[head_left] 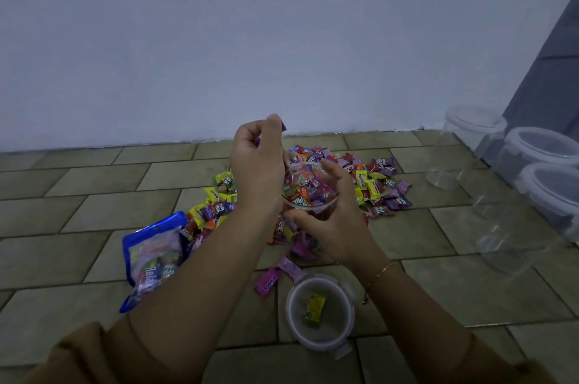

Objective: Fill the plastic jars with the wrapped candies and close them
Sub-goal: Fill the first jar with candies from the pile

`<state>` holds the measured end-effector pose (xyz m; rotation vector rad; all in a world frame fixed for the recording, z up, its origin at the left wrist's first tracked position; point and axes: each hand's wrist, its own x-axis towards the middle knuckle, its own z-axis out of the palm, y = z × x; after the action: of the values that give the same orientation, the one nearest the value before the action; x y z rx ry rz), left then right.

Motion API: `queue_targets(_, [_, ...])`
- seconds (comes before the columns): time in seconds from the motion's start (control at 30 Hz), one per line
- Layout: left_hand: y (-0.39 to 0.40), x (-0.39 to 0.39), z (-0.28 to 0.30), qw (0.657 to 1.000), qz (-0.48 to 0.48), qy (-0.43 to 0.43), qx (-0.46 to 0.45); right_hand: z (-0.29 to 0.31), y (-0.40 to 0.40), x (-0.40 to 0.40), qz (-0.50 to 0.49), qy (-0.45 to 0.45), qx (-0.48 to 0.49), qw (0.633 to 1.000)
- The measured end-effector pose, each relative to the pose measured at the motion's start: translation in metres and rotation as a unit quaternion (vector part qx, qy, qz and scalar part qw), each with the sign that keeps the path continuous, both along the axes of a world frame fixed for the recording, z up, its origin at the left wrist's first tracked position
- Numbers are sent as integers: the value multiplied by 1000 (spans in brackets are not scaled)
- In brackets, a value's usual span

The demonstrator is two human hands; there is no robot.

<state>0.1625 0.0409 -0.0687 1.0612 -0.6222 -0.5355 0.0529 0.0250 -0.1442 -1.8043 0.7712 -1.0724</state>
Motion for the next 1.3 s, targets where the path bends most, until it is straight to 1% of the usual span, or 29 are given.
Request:
queue_targets(0.07, [-2, 2, -3, 999, 5, -31, 30, 0, 0, 0, 0, -2, -2, 1000])
queue_targets(0.17, [-2, 3, -5, 997, 2, -51, 55, 0, 0, 0, 1, -11, -10, 1000])
queue_targets(0.33, [5, -2, -1, 995, -50, -67, 53, 1, 1, 1, 0, -7, -5, 1000])
queue_targets(0.53, [8, -5, -9, 993, -49, -88, 65, 2, 3, -1, 31, -42, -3, 999])
queue_targets(0.67, [8, -6, -5, 993, -65, -74, 68, 3, 4, -1, 37, -43, 8, 998])
queue_targets(0.83, [8, -8, -1, 990, -82, -86, 73, 4, 4, -2, 39, -44, 4, 998])
queue_targets(0.97, [10, -10, 2, 991, -69, -86, 79, 4, 3, 1, 25, -42, 3, 999])
queue_targets(1.13, [12, -10, 3, 991, -67, -58, 99, 0, 3, 1, 21, -49, 16, 998])
queue_targets(1.23, [12, -9, 4, 995, -64, -29, 71, 0, 4, 2, 17, -53, 16, 998])
queue_targets(1.3, [15, -6, 3, 996, -51, -46, 56, 1, 3, 2, 17, -46, 20, 999])
